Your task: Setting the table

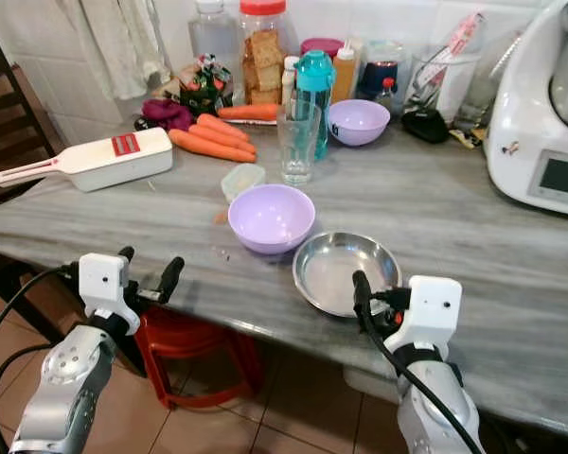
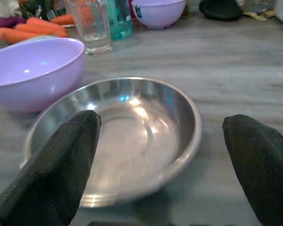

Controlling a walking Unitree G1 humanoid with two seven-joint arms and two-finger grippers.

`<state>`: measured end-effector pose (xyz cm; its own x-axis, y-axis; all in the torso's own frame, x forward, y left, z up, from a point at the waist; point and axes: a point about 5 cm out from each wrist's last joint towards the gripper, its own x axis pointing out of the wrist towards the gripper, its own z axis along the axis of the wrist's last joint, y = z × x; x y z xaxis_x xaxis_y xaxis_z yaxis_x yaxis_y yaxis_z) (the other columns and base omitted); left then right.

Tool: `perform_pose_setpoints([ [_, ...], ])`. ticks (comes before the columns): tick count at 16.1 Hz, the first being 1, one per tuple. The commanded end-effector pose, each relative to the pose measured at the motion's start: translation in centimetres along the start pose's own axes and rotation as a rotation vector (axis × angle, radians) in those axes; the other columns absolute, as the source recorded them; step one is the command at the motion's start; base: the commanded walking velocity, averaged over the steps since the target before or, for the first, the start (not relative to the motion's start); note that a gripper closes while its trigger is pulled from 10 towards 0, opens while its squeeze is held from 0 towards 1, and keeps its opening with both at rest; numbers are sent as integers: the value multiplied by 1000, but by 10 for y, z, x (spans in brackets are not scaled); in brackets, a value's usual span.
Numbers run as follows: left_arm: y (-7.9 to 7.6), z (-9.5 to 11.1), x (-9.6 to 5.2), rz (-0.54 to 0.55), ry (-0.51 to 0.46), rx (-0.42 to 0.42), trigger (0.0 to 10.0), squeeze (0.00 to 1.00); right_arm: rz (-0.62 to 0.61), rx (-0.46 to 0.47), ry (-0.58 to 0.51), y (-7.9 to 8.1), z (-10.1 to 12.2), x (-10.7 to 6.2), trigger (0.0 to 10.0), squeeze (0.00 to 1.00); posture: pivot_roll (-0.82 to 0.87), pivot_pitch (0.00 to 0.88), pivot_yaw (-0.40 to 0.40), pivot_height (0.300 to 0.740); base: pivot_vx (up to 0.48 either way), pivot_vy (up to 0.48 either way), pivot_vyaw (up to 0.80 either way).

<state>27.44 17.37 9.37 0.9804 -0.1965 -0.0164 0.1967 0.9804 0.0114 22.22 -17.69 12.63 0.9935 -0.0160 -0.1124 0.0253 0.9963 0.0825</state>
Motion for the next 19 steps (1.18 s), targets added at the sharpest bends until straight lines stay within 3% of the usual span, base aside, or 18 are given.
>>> perform_pose_setpoints([
  [1, -1, -1, 0, 5, 4, 6, 10000, 0, -10, -2, 1, -3, 0, 0, 10000, 0, -150, 1, 43, 740, -356, 0, 0],
  [19, -6, -3, 3, -23, 9, 7, 10000, 0, -32, 16, 2, -7, -1, 3, 10000, 0, -154, 0, 43, 740, -353, 0, 0],
])
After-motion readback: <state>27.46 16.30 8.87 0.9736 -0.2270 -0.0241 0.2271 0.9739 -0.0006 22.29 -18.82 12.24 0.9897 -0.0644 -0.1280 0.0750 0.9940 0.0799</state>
